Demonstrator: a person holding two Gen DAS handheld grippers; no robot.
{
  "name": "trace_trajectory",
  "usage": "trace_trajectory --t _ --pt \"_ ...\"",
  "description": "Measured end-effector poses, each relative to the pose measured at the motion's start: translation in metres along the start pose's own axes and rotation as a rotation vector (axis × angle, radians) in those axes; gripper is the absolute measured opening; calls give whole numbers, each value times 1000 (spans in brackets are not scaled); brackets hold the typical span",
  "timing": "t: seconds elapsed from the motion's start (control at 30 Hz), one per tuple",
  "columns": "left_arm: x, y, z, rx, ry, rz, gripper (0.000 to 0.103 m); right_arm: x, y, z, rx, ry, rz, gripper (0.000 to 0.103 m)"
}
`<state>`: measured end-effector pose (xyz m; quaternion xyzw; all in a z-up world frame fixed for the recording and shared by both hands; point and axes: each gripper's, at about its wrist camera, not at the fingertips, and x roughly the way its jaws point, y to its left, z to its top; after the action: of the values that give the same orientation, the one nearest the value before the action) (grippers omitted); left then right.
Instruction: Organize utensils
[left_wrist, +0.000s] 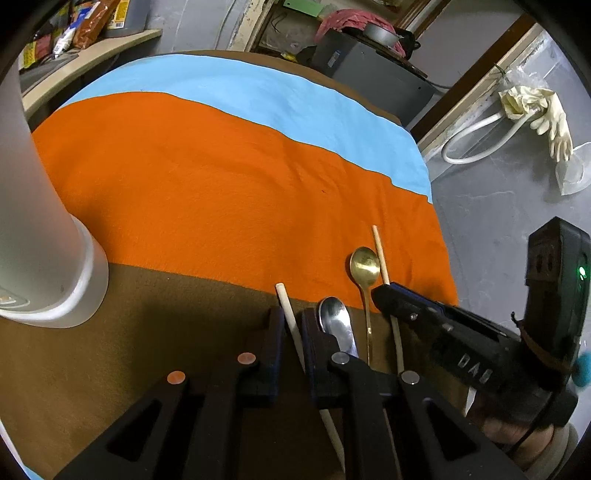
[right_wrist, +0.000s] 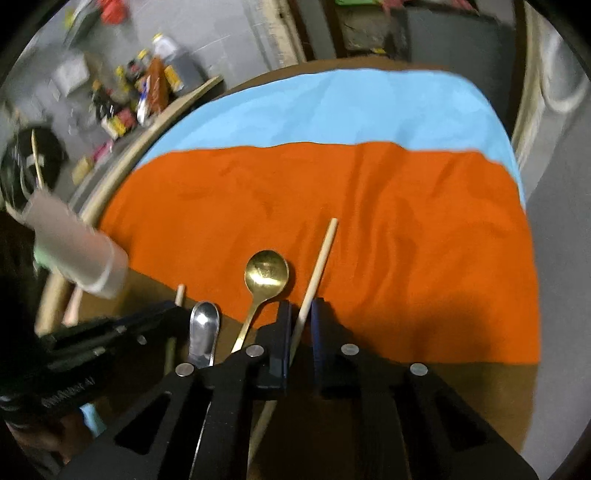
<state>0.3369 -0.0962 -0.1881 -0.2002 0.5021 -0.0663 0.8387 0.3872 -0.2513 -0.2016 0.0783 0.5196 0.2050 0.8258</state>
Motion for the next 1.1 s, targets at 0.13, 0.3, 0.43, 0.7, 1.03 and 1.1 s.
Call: trace_trajectory --t 0.13,0.3,0.43,0.7,1.03,1.1 --pt "-8 -1 1 4 -8 -28 7 -6 -21 -7 169 -16 127 4" --pt "-33 -10 -2 46 -60 -58 7 -33 -10 -25 164 -111 141 4" --pt "-57 -23 -2 98 -126 -69 5 -60 -5 -32 153 -200 152 4" --pt "-106 -40 5 150 -295 -63 5 -119 7 -31 90 -463 192 4" --pt "-165 -38 20 167 -410 -84 5 -178 47 -10 9 -692 231 4" --pt "-177 -37 24 178 -435 -79 5 -187 57 -3 0 -725 248 4"
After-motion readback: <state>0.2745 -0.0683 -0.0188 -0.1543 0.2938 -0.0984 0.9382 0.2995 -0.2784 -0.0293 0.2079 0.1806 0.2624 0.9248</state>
